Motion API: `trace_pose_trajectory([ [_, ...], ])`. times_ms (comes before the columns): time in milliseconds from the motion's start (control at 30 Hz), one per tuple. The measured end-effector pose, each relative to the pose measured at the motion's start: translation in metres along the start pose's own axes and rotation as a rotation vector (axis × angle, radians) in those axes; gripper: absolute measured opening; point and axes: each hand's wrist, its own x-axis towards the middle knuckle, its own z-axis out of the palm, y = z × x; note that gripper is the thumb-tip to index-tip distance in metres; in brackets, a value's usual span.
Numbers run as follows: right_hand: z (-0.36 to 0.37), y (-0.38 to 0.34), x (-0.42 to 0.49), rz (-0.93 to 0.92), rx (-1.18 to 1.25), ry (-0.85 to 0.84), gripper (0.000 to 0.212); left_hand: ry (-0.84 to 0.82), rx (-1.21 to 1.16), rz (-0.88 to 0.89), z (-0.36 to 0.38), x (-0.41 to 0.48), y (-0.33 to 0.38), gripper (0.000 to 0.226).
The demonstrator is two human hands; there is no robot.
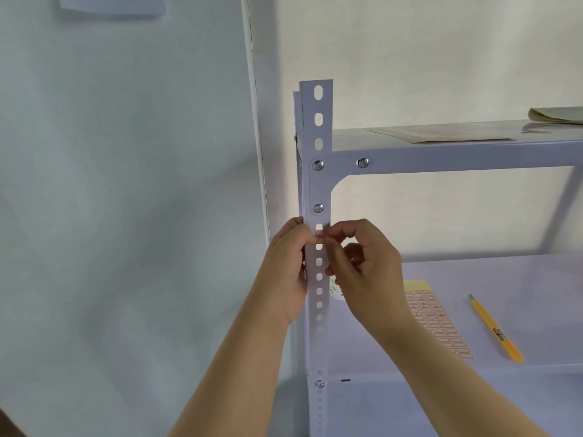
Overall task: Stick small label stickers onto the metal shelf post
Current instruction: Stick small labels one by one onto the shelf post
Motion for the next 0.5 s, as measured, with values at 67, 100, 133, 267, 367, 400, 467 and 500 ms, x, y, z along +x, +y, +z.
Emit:
trace_pose_trajectory([
  [67, -0.002, 0.0, 0.002, -0.102, -0.053, -0.002, 0.013, -0.006, 0.043, 0.029, -0.002, -0.002, 0.0, 0.047],
  [100, -0.003, 0.0, 0.004, -0.154, -0.086, -0.008, 0.013, -0.006, 0.06, 0.053, -0.004, -0.004, -0.001, 0.043],
  [133, -0.004, 0.0, 0.006, -0.207, -0.131, -0.017, 0.012, -0.011, 0.063, 0.074, -0.006, -0.006, -0.003, 0.041],
  [267, -0.005, 0.003, 0.013, -0.421, -0.329, -0.054, 0.005, -0.054, 0.037, 0.115, -0.011, -0.012, -0.006, 0.041],
  [367, -0.006, 0.007, 0.018, -0.548, -0.439, -0.059, 0.007, -0.06, 0.045, 0.124, -0.01, -0.013, -0.005, 0.042],
  [400, -0.006, 0.009, 0.02, -0.586, -0.479, -0.06, 0.007, -0.058, 0.044, 0.129, -0.01, -0.013, -0.005, 0.042],
  [467, -0.007, 0.009, 0.023, -0.64, -0.543, -0.069, 0.007, -0.053, 0.039, 0.134, -0.01, -0.014, -0.006, 0.043],
  [500, -0.007, 0.008, 0.025, -0.667, -0.57, -0.076, 0.007, -0.05, 0.039, 0.131, -0.01, -0.014, -0.006, 0.043],
])
